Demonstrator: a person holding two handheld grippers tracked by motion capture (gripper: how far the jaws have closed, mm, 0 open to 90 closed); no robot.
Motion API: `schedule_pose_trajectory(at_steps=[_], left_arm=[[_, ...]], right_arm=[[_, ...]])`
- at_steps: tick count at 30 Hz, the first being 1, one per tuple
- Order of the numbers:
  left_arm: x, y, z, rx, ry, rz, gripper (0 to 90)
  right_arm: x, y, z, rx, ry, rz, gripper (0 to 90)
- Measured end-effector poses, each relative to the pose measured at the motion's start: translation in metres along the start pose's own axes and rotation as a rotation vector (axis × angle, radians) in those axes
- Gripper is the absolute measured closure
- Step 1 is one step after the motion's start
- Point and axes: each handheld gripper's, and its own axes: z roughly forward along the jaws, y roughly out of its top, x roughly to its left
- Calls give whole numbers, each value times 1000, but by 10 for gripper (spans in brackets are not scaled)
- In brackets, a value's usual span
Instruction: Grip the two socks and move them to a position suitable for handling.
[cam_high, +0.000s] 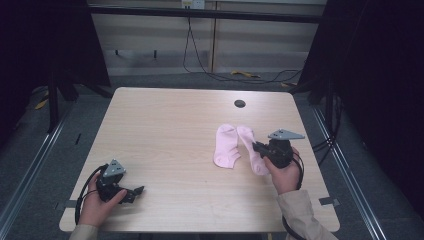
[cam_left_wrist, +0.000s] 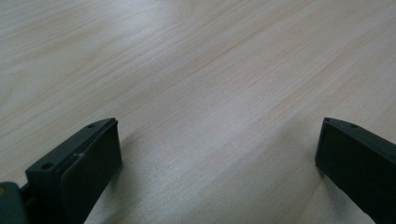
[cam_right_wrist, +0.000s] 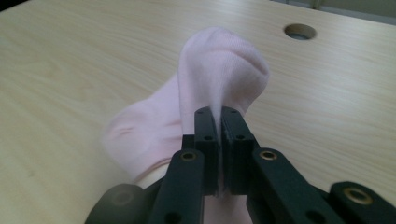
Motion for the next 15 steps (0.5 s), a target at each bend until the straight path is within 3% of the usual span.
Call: schedule_pose_trajectory(at_steps=[1, 3, 4, 5, 6, 8, 9, 10, 11, 12, 13, 15], left_arm=[[0, 0, 0, 0, 0, 0, 0], [0, 0, 0, 1, 0, 0, 0], [0, 0, 0, 1, 0, 0, 0], [0, 0, 0, 1, 0, 0, 0], [0, 0, 0, 1, 0, -1, 0], [0, 0, 0, 1, 0, 0, 0], [0, 0, 0, 1, 0, 0, 0], [0, 0, 0, 1, 0, 0, 0], [0, 0, 0, 1, 0, 0, 0], [0, 0, 0, 1, 0, 0, 0], [0, 0, 0, 1, 0, 0, 0], [0, 0, 0, 1, 1, 0, 0]], right_arm=[[0, 0, 0, 0, 0, 0, 860], [12, 1, -7, -16, 51, -31, 855], [19, 1, -9, -17, 80, -46, 855], [33, 1, -12, -20, 144, -69, 853], [33, 1, -12, -20, 144, -69, 853], [55, -2, -10, -11, 228, -119, 853], [55, -2, -10, -11, 228, -119, 853], [71, -3, -7, 9, 267, -166, 853], [71, -3, -7, 9, 267, -166, 853], [86, -5, -2, 22, 317, -211, 853], [86, -5, -2, 22, 317, -211, 853], [101, -7, 4, 39, 366, -267, 854]])
